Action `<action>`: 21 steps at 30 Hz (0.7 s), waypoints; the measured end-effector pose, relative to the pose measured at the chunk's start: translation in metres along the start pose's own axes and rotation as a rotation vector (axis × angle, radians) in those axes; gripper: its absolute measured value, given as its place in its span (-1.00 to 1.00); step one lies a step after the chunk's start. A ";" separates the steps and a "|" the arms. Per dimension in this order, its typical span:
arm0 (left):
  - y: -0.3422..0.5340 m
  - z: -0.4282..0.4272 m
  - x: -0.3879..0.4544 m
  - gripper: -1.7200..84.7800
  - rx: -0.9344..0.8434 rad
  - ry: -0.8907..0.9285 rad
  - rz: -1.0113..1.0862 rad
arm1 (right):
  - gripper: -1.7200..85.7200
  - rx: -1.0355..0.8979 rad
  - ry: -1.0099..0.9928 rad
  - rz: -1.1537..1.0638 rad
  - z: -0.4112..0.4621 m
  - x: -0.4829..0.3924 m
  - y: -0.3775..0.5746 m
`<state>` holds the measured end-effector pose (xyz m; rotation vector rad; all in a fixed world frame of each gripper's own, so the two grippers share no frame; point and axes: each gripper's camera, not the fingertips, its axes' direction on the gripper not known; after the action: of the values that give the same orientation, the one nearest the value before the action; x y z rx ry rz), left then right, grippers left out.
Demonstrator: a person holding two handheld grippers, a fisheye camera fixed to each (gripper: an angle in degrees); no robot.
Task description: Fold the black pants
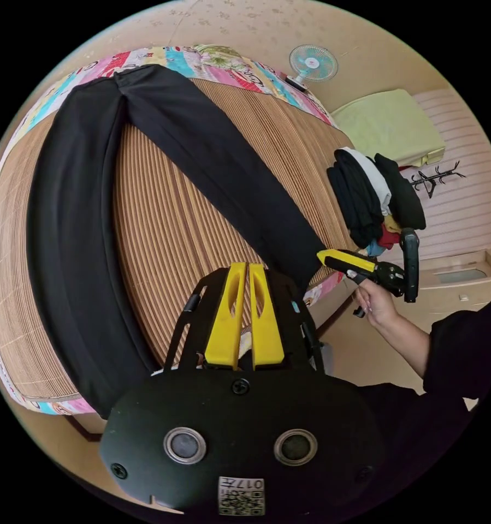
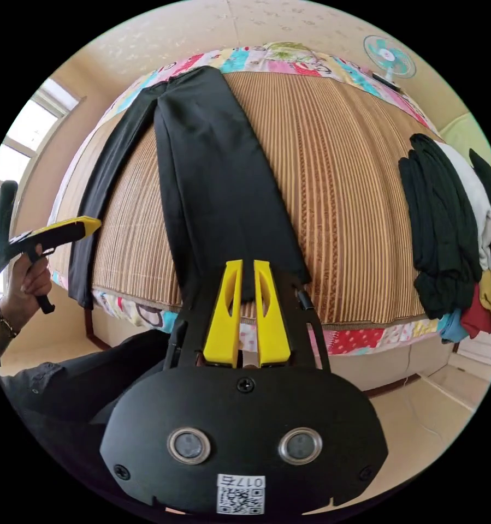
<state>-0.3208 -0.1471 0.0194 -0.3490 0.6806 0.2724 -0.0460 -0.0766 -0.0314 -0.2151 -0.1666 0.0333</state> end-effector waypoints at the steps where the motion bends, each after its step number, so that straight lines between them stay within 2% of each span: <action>1: -0.003 0.006 0.005 -0.96 -0.001 0.005 -0.004 | -0.78 -0.042 -0.027 0.017 0.014 0.020 -0.005; 2: -0.006 0.012 0.009 -0.96 -0.004 0.012 -0.009 | -0.75 -0.106 -0.075 0.018 0.031 0.036 -0.007; 4: -0.011 0.018 0.012 -0.95 -0.001 0.031 -0.029 | -0.76 -0.054 -0.074 -0.020 0.033 0.043 0.002; 7: -0.016 0.019 0.016 -0.88 0.027 0.089 -0.081 | -0.84 -0.108 -0.201 -0.084 0.026 0.042 0.013; 10: -0.024 0.010 0.020 -0.80 0.053 0.166 -0.130 | -0.87 -0.005 -0.378 -0.138 -0.020 0.032 0.019; 13: -0.040 0.007 0.034 -0.70 0.019 0.170 -0.113 | -0.88 0.046 -0.487 -0.381 -0.055 -0.008 0.016; 16: -0.051 0.027 0.037 -0.68 -0.086 0.243 -0.158 | -0.88 -0.030 -0.611 -0.723 -0.046 -0.055 0.014; 19: -0.039 0.061 0.025 -0.82 -0.222 0.105 -0.255 | -0.87 -0.203 -0.681 -0.989 -0.024 -0.065 -0.004; 21: -0.022 0.066 0.009 -0.91 -0.217 0.110 -0.313 | -0.86 -0.303 -0.652 -1.071 -0.013 -0.055 -0.033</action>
<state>-0.2690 -0.1397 0.0668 -0.6751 0.6952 0.0277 -0.0975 -0.1146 -0.0460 -0.3894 -0.9215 -1.0027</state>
